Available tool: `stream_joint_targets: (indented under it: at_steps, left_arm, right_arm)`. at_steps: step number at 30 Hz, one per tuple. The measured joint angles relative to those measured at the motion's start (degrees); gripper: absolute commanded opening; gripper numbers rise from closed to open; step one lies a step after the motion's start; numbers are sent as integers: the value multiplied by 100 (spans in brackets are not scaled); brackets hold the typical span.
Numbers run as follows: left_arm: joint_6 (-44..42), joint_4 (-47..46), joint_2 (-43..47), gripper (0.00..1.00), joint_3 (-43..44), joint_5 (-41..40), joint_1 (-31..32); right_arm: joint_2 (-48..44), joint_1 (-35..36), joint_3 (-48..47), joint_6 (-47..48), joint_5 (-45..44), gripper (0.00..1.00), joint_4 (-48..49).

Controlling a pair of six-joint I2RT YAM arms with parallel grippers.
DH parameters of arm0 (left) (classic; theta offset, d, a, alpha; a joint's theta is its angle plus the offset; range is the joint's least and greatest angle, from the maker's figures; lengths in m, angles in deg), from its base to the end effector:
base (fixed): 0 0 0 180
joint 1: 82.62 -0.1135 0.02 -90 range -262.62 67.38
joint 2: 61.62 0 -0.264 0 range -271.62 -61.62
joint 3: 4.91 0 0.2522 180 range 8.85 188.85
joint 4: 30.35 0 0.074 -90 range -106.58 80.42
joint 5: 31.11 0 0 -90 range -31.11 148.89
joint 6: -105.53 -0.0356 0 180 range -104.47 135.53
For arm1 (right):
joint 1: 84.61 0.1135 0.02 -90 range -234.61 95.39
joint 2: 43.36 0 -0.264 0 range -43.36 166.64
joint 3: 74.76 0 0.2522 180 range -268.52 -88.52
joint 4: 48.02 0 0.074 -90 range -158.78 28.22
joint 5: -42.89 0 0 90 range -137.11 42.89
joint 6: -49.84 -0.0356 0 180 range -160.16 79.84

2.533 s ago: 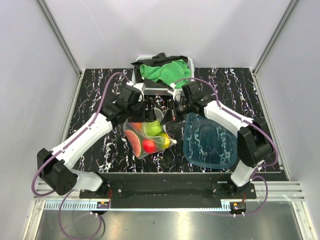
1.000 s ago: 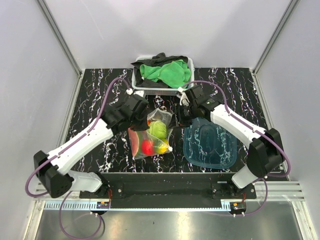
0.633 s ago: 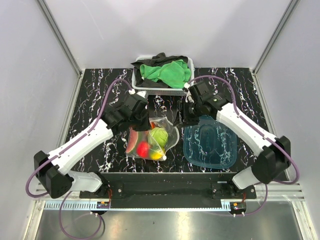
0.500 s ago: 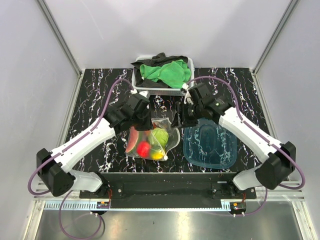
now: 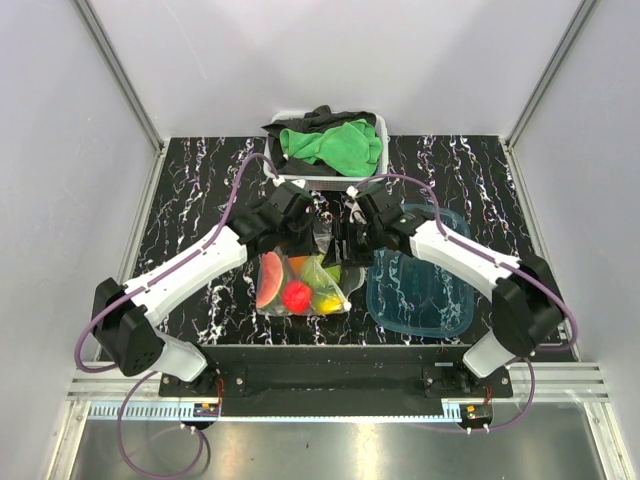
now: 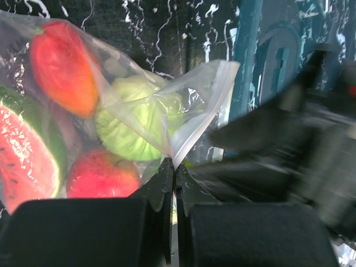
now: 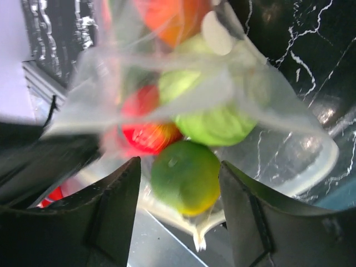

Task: Open the zip-top bag and remove the fake food

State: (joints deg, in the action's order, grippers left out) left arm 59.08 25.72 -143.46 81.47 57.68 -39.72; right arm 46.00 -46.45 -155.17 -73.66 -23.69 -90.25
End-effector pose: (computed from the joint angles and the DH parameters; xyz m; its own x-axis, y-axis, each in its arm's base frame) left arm 0.2218 -0.2051 0.3090 -0.8780 -0.1245 -0.4623 0.0911 0.9045 -0.4166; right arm 0.2531 0.2169 0.2551 -0.9319 -0.0882 -0.3518 -0.2980 0.7390 0.6042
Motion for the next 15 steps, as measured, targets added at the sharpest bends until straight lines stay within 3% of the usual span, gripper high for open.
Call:
stream_joint_targets:
  at_steps: [7,10,15]
  left_arm:
    - [52,-4,-44,0,168,90,0]
    - [85,0,-52,0,170,122,-2]
    - [105,-2,-164,0,170,245,-2]
  right_arm:
    - [498,-2,221,24,-31,78,337]
    - [658,-2,240,33,-9,97,463]
    - [1021,-2,254,72,72,100,894]
